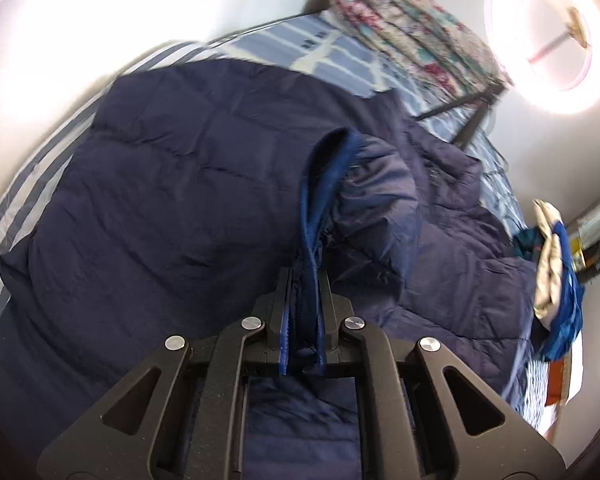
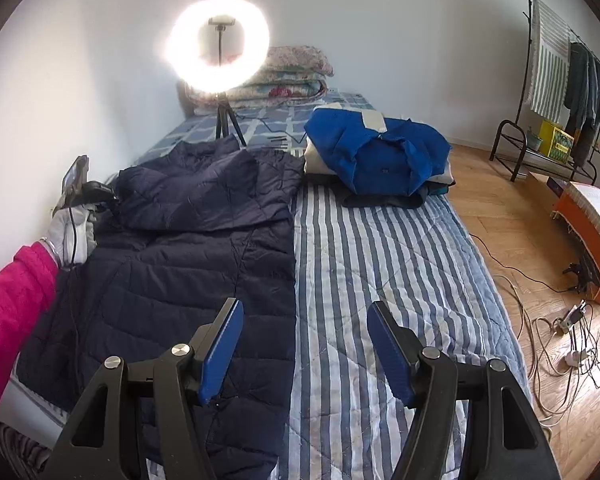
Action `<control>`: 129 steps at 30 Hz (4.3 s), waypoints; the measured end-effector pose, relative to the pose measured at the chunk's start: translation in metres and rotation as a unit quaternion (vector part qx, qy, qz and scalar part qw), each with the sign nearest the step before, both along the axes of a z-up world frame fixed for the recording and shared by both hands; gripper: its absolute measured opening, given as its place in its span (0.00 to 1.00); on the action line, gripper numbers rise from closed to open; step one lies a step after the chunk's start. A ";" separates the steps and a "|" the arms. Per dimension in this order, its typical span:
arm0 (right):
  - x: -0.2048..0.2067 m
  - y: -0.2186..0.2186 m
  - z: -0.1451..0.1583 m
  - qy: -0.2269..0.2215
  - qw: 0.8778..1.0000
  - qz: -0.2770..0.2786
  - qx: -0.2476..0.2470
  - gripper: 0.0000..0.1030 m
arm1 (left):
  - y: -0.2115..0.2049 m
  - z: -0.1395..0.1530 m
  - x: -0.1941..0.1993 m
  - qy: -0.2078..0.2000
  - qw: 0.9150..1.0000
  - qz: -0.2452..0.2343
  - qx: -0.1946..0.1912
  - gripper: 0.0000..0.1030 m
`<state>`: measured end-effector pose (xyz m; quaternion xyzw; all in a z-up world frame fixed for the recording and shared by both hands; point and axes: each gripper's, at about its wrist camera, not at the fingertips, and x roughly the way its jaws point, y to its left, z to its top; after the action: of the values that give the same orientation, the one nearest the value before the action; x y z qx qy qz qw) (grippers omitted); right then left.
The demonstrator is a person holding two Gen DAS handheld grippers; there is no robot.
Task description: Fold large clothes
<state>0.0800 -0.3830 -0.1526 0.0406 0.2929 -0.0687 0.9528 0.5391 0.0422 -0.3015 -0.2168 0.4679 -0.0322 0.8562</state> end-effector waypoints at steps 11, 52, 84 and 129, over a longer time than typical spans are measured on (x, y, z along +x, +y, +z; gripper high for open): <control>0.016 0.014 -0.009 0.016 1.000 0.019 -0.014 0.65 | 0.017 0.002 0.013 0.000 0.995 0.027 0.093 0.27; -0.003 0.011 -0.121 0.139 0.980 0.100 0.101 0.67 | 0.170 -0.001 -0.362 0.134 0.988 -0.067 0.028 0.66; -0.020 0.000 -0.013 0.004 0.956 0.146 0.254 0.04 | 0.133 0.165 -0.358 -0.095 0.994 -0.055 0.020 0.02; 0.333 -0.048 -0.027 0.050 0.981 0.130 0.138 0.35 | 0.096 0.098 -0.013 -0.061 0.993 -0.004 0.102 0.60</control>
<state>0.4126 -0.4314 -0.1801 0.1300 0.3500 0.0949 0.9228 0.5262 0.1381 -0.2036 -0.1245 0.4167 -0.0008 0.9005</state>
